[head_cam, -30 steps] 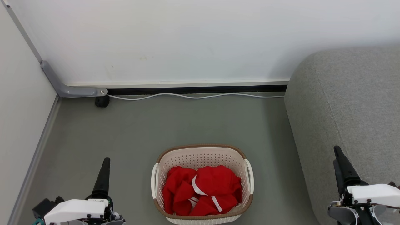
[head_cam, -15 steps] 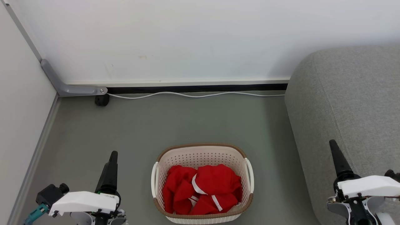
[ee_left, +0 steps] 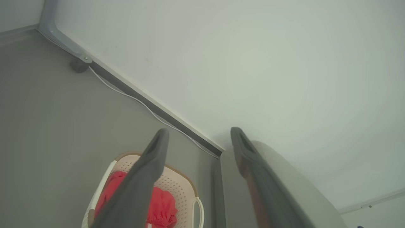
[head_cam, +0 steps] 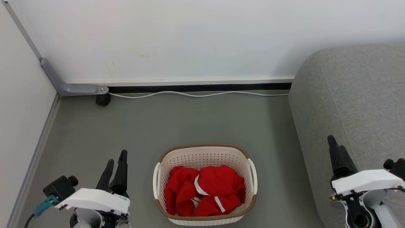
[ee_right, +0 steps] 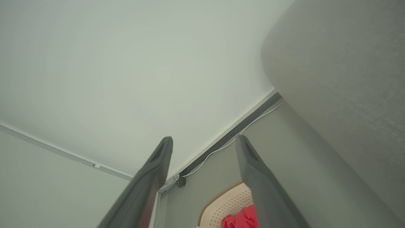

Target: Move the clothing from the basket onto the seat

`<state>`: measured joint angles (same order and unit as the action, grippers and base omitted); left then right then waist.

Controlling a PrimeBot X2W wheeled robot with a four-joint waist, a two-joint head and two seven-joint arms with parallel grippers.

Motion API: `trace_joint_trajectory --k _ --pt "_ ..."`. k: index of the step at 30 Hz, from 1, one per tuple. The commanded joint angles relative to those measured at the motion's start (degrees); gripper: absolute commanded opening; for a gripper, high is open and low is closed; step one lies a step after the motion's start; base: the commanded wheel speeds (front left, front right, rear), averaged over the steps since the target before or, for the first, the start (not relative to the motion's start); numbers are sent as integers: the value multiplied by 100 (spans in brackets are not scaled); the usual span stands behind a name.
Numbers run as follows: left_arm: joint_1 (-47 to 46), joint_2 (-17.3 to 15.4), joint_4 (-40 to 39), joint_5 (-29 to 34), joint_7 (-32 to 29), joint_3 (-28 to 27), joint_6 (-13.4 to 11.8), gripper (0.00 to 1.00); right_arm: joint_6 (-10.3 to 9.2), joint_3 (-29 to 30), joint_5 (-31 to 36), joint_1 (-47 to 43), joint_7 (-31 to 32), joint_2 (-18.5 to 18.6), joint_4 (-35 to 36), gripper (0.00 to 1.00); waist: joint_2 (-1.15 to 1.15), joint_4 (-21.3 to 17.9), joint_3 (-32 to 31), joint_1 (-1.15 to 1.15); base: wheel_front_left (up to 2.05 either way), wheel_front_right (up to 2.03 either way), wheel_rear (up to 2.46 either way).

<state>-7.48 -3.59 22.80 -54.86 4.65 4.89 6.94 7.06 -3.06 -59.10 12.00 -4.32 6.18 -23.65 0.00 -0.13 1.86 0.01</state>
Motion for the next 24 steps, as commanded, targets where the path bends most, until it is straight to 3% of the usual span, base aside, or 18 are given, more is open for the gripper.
trace_joint_trajectory --k 1,24 --pt "-361 -119 -84 331 89 -48 32 100 31 -133 323 311 -125 117 52 100 0 -1 6 0 0 0 0" --pt "-611 -151 289 2194 460 139 41 100 35 -602 2036 743 -495 241 -653 100 0 -10 33 0 0 0 0"
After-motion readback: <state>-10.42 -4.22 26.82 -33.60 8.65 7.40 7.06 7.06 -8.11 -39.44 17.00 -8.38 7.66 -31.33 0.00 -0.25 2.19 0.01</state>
